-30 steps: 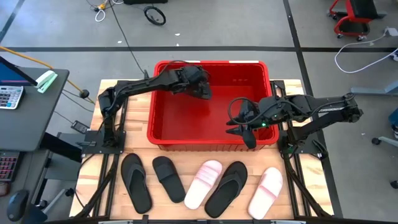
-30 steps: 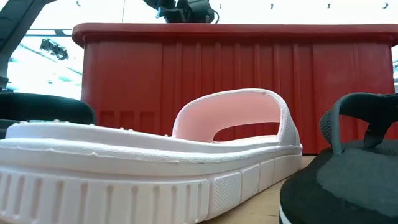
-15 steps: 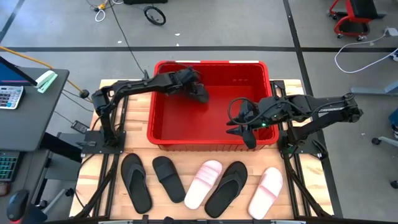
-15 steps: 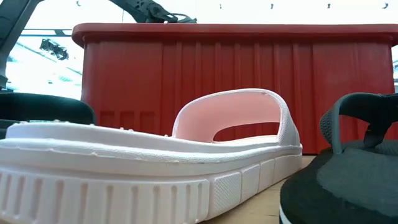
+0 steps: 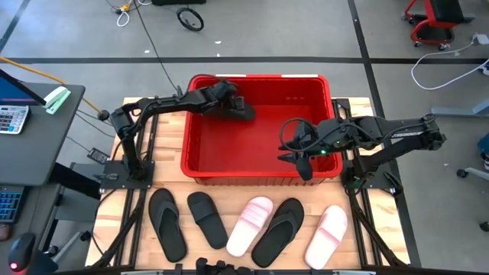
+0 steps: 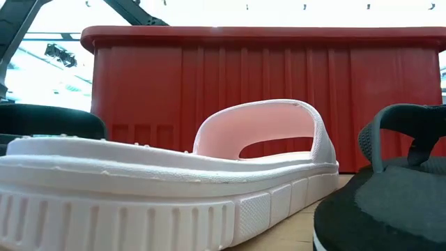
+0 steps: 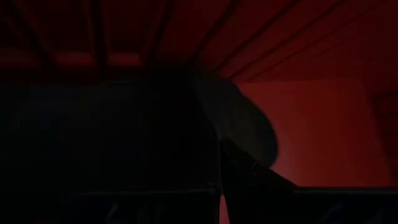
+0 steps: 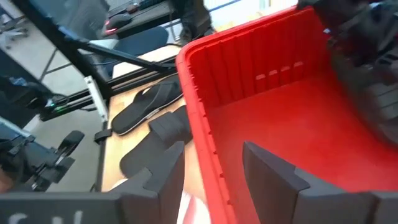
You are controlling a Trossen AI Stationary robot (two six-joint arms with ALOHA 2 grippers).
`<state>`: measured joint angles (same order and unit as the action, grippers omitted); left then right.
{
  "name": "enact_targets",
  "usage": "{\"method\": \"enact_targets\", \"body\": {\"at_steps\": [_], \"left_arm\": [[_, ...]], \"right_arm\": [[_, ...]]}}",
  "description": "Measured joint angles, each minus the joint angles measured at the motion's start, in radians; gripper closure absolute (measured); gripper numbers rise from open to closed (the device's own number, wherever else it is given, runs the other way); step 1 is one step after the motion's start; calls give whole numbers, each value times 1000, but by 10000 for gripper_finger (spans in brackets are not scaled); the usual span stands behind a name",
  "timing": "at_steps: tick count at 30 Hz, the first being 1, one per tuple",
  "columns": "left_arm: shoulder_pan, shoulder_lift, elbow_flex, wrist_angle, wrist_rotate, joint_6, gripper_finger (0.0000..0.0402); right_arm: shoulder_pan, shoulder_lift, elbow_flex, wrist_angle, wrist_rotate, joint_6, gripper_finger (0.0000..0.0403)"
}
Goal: Pick and place slides into bin
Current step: Put the top black slide into the red bin
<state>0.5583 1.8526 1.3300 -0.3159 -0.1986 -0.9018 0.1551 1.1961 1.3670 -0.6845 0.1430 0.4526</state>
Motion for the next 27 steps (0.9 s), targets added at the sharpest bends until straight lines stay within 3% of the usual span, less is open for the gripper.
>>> {"method": "enact_targets", "body": {"at_steps": [12,27], "left_arm": [[45,2,-88,92,26,-30,394],[50,2,-92,125,15,19,301]], "right_arm": [[0,0,0,1,35,53,235],[0,0,0,1,38,78,235]]}}
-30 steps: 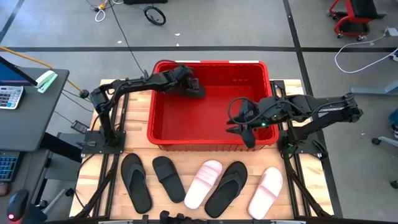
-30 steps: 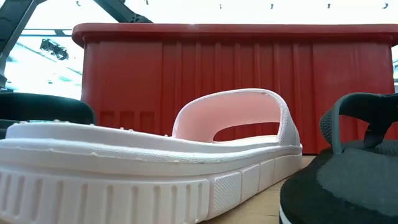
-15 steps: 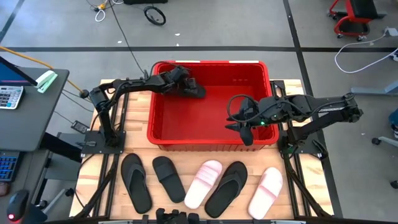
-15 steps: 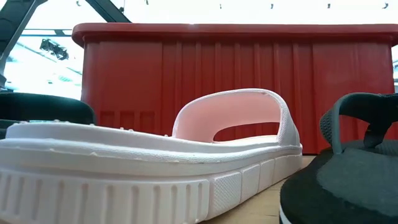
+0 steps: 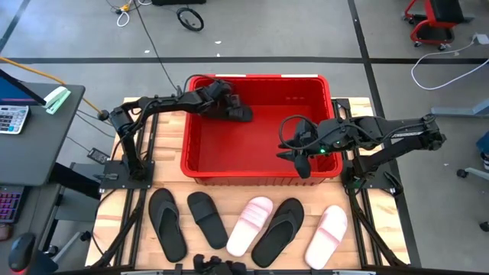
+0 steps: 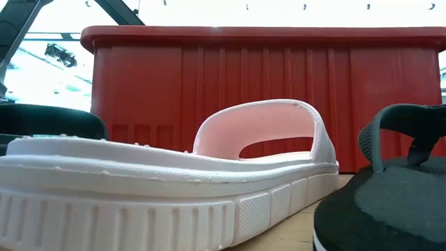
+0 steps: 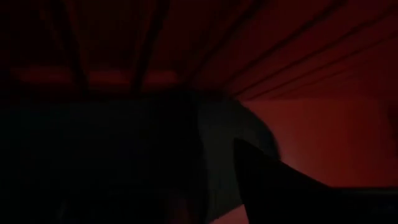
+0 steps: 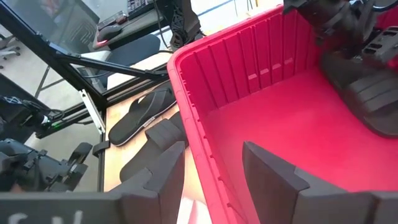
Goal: Pick and place slides into bin
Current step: Put the top black slide into the red bin, then put the black slide into the red bin and align it with the other black slide
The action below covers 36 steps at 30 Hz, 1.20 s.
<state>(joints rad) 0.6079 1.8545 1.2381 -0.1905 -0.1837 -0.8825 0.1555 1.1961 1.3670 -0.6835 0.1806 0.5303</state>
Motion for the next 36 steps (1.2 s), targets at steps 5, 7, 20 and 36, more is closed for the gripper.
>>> {"method": "enact_targets", "body": {"at_steps": [5,7,20,36], "left_arm": [[-11,-2,0,94,33,-10,266],[-12,-4,12,131,74,10,255],[-77,-156,438,-45,161,319,262],[-619,-256,1053,-1102,-2,451,311]], "right_arm": [[0,0,0,0,0,0,235],[0,0,0,0,0,0,235],[0,0,0,-8,11,-14,235],[0,0,0,-149,21,-36,243]]}}
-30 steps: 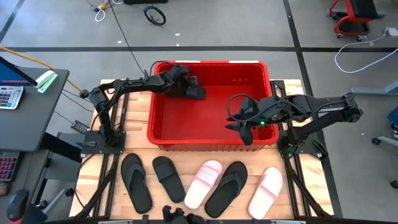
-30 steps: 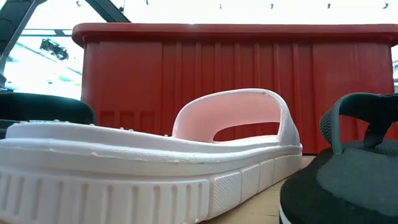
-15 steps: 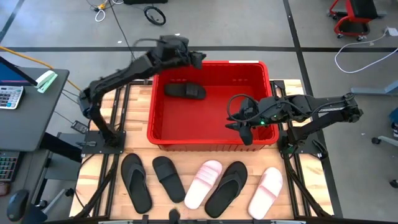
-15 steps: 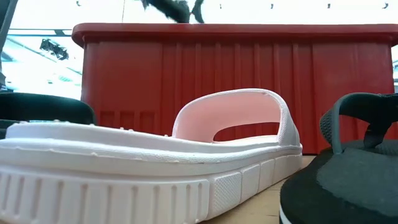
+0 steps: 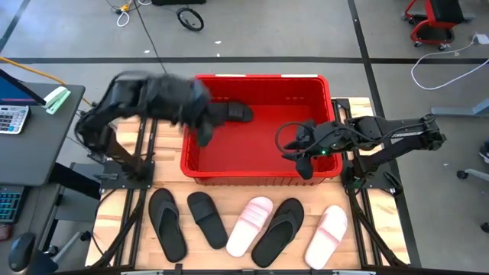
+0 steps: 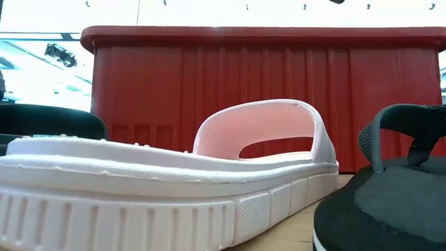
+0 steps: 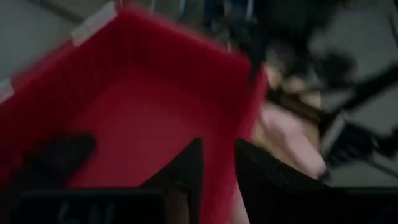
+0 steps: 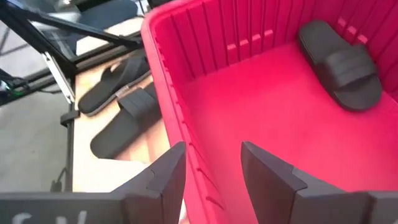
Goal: Pick and place slides into bin
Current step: Put the black slide into the red bin and align it with the other black slide
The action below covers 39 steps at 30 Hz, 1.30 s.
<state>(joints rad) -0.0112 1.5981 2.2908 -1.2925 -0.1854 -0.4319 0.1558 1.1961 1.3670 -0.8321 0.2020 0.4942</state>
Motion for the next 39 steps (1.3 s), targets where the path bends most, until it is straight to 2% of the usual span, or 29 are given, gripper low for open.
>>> {"method": "enact_targets", "body": {"at_steps": [4,9,12,16,22,28,33,39], "left_arm": [[-189,-34,-56,-148,-68,-222,321],[-403,-16,-113,-222,-79,-472,323],[-510,12,-169,-221,-80,-549,317],[-603,72,-254,-171,-80,-573,308],[-663,184,-378,-129,-80,-637,298],[-662,270,-499,-69,-80,-650,273],[-639,335,-520,22,-81,-660,235],[-631,435,-521,13,-77,-657,201]], "right_arm": [[0,0,0,-15,0,-7,243],[-1,0,0,-13,12,-66,243],[-3,0,0,-11,17,-91,243],[-3,0,0,-10,70,-142,243],[-3,0,0,-9,140,-157,243],[-3,0,0,-9,146,-155,242],[-3,0,0,-9,144,-150,242],[-3,0,0,-9,108,-153,242]]}}
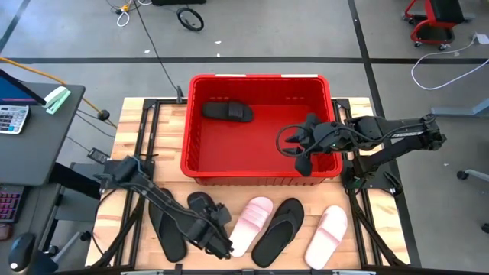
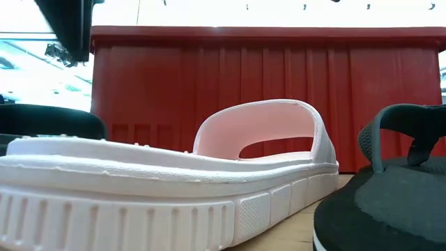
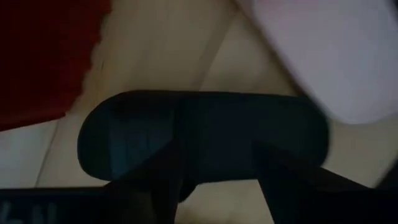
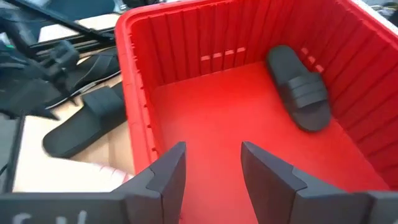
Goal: Pick and place slides into bin
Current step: Put the black slide into the red bin and align it with the other black slide
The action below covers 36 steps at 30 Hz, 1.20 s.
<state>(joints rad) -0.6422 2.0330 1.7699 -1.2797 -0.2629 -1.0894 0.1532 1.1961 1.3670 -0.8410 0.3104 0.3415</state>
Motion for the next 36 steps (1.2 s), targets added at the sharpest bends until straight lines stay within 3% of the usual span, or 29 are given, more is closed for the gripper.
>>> {"method": "enact_targets", "body": {"at_steps": [10,24,27,31,36], "left_arm": [[0,92,0,-178,10,-9,229],[1,103,-96,-152,13,5,267],[8,102,-94,-175,13,1,297],[13,103,-49,-223,17,1,377],[12,103,81,-268,19,4,385]], "right_arm": [[0,0,0,0,-15,-3,242],[0,0,0,-4,-17,-18,242],[0,0,0,-4,-17,-29,242],[0,0,0,-4,-16,-30,242],[0,0,0,-4,-16,-31,242]]}}
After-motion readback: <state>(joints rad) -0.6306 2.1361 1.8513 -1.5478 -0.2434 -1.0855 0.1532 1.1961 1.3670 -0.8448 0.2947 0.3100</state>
